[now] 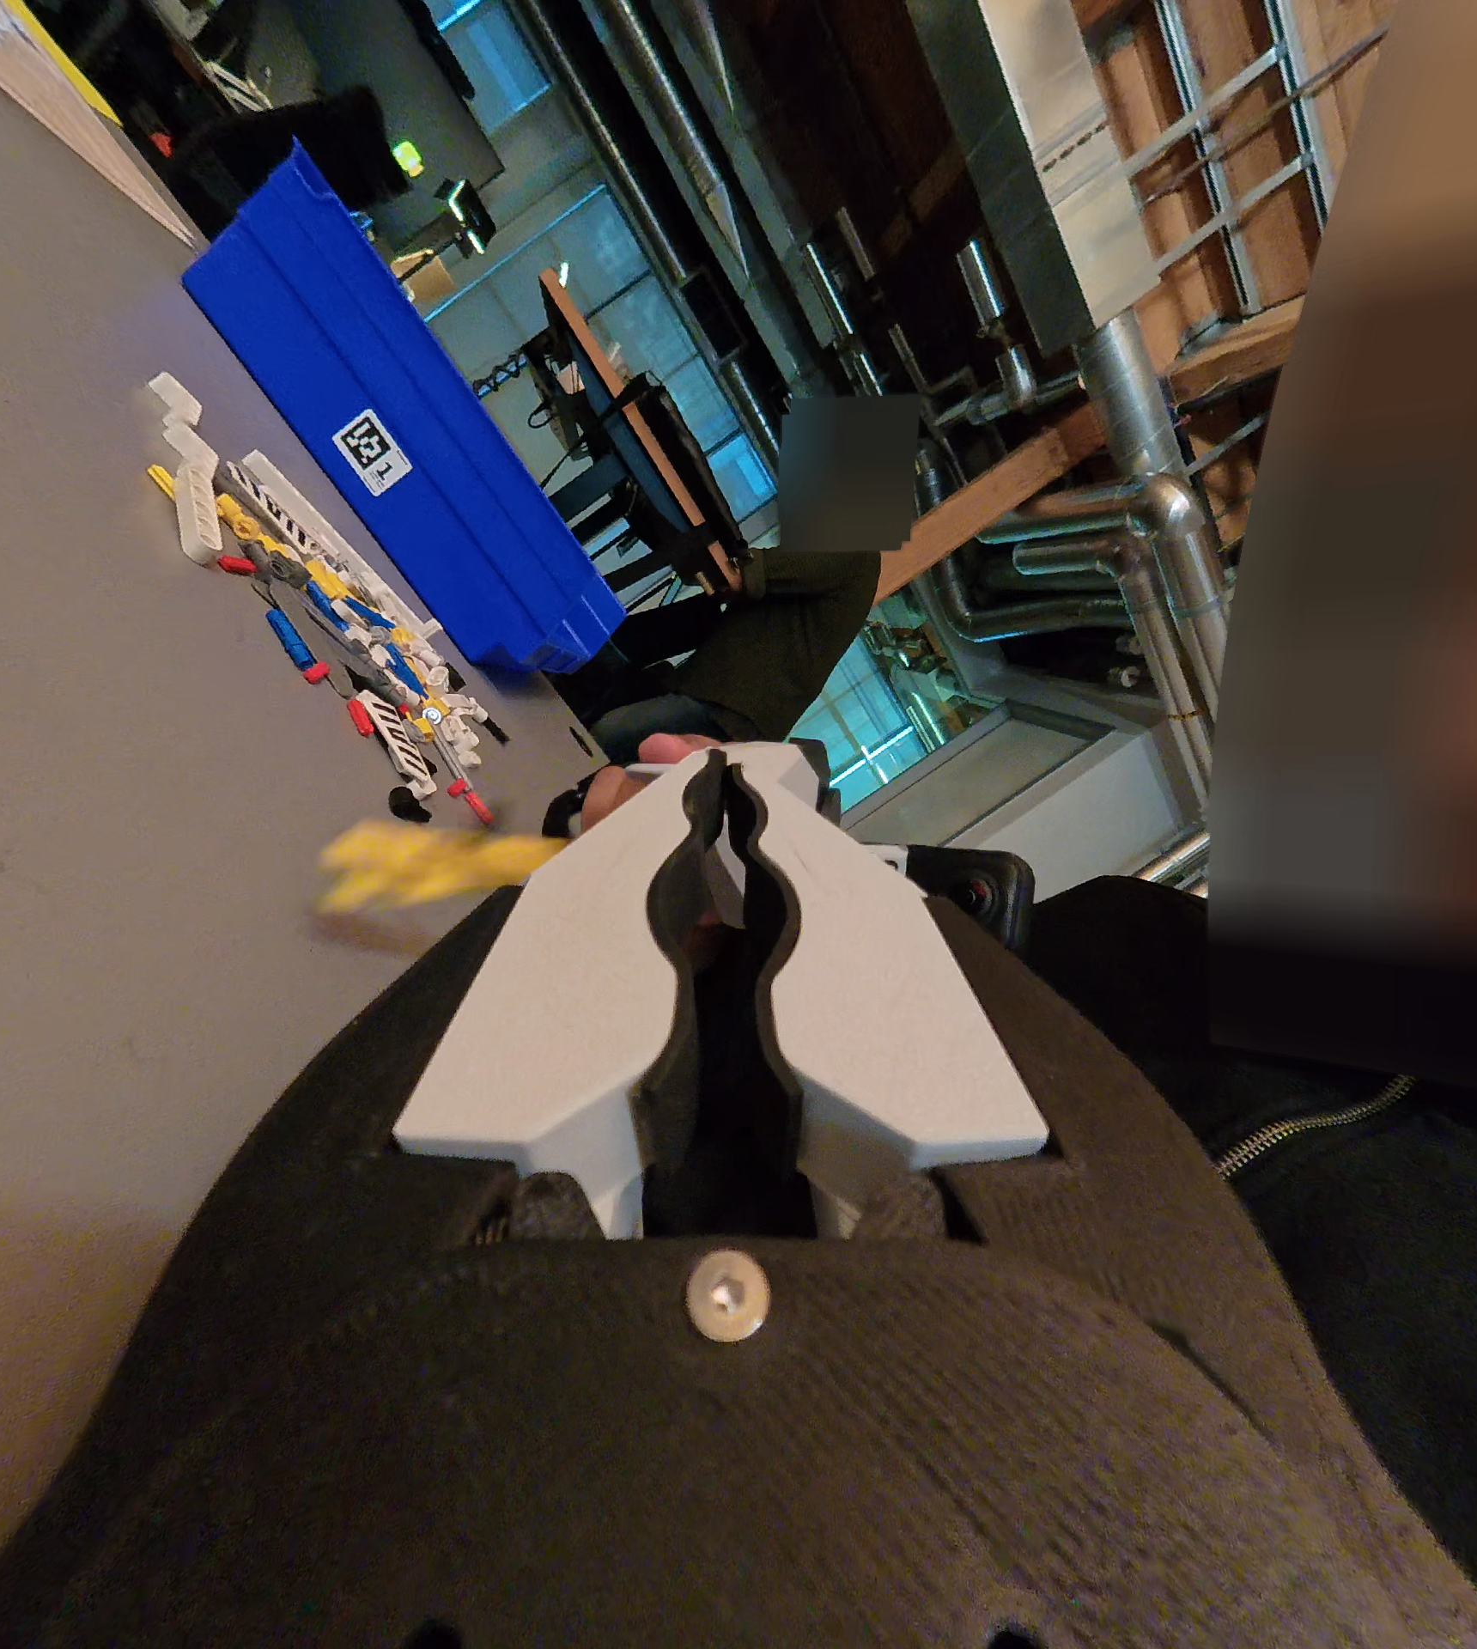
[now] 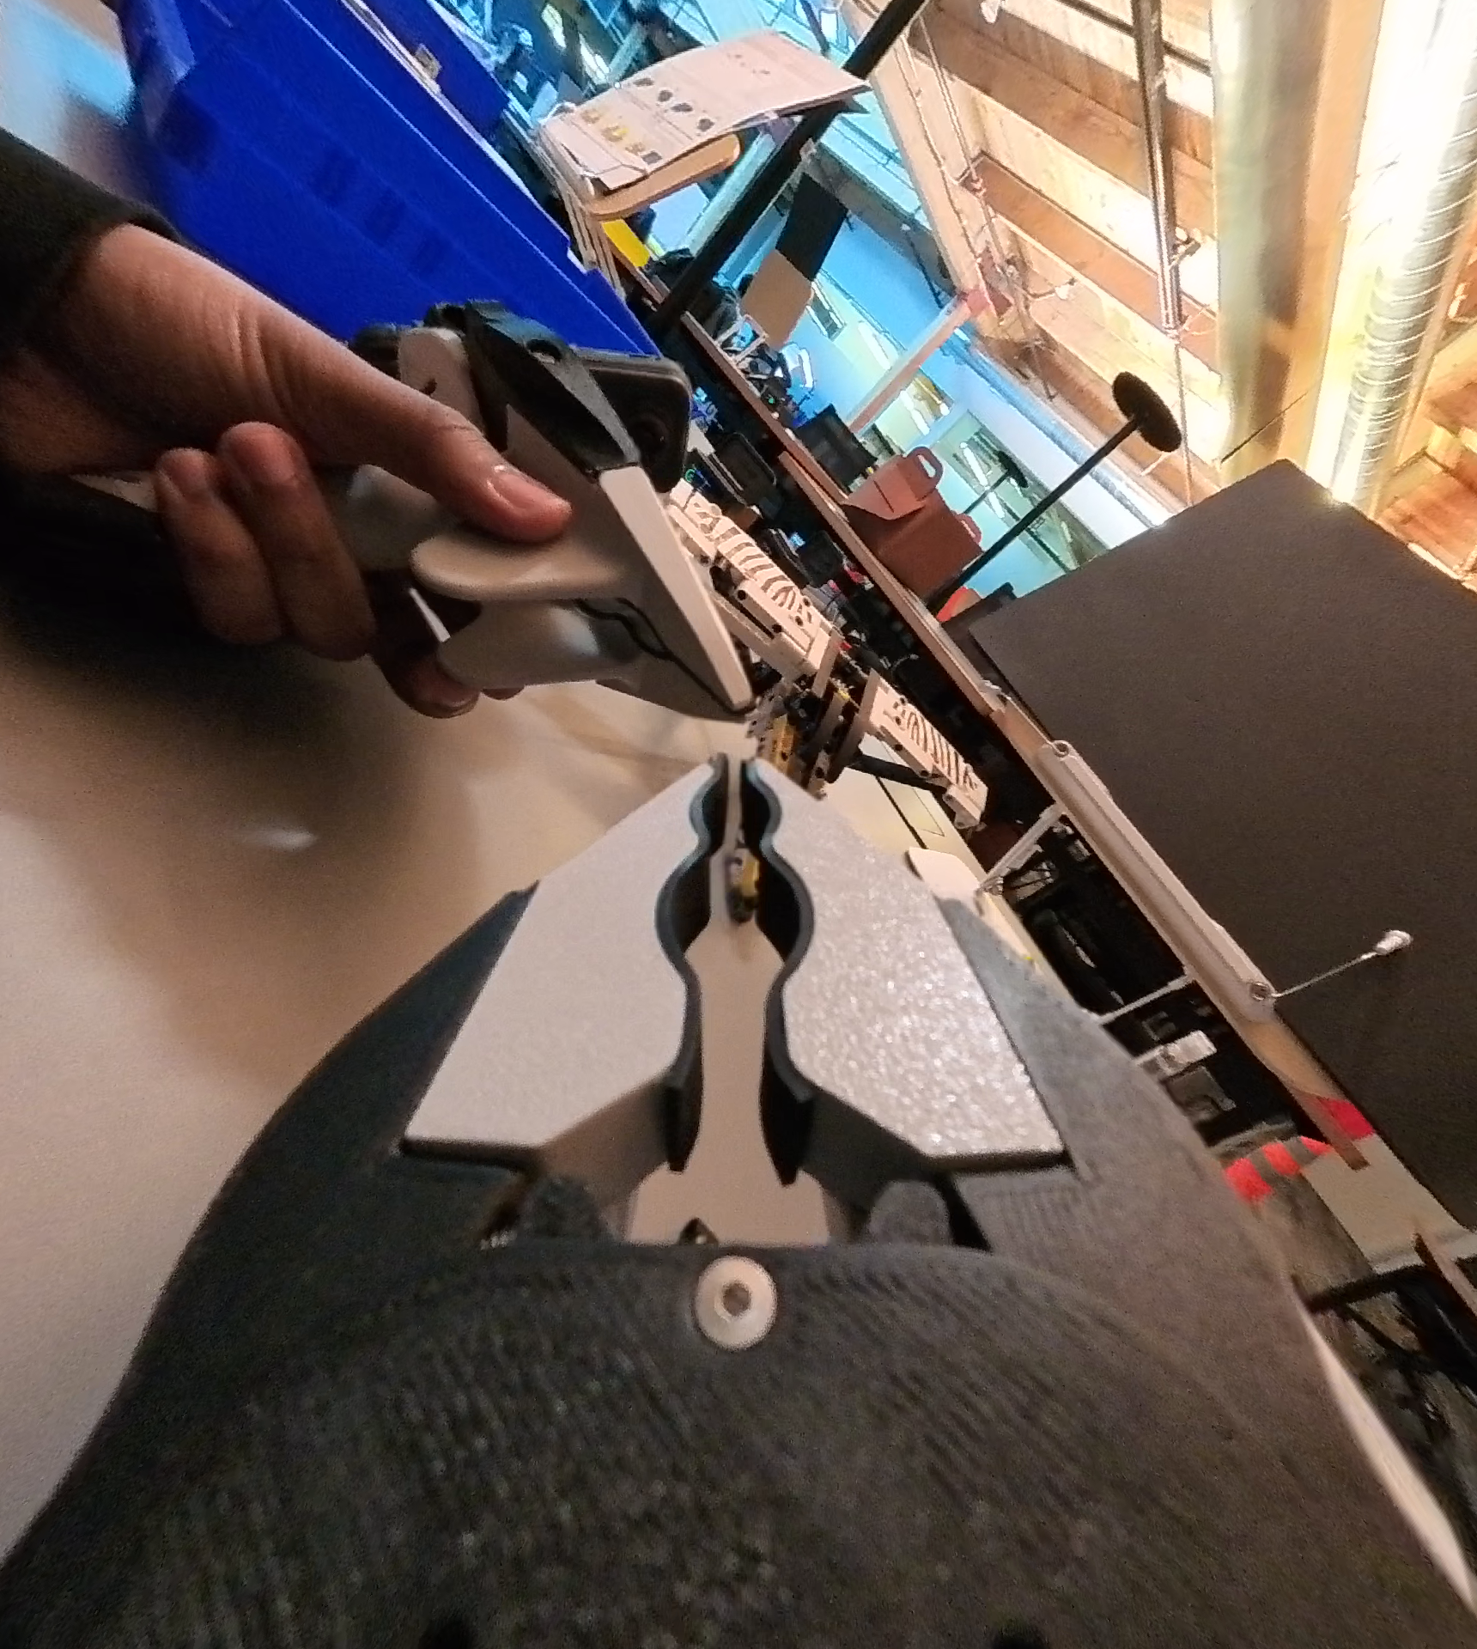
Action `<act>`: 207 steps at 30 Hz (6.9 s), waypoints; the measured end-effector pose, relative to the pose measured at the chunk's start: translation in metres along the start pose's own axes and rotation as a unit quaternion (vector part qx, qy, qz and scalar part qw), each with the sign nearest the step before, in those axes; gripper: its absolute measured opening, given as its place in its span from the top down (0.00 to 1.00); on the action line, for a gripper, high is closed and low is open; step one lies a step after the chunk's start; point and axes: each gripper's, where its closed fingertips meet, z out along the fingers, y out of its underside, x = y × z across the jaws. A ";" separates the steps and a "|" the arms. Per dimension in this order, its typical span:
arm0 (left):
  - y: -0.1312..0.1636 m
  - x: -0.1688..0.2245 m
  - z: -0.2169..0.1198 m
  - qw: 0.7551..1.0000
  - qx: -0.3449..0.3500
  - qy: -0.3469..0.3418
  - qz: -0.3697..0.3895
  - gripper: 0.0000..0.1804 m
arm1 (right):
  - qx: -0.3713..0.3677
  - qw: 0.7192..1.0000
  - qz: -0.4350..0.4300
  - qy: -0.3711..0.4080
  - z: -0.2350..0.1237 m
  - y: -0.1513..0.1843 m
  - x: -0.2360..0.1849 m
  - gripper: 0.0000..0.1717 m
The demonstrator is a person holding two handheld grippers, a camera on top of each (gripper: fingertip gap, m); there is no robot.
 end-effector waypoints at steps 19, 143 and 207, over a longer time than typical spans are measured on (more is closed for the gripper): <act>-0.010 -0.001 -0.005 0.999 0.037 -0.005 0.009 1.00 | 0.027 0.969 0.235 0.066 -0.020 0.024 0.060 1.00; 0.011 0.020 0.033 0.986 0.069 -0.018 0.150 0.98 | 0.220 0.683 0.681 -0.142 -0.019 -0.017 0.039 1.00; 0.002 0.036 0.020 0.971 0.123 -0.008 0.202 1.00 | 0.032 0.801 0.579 -0.151 -0.043 0.039 0.063 0.97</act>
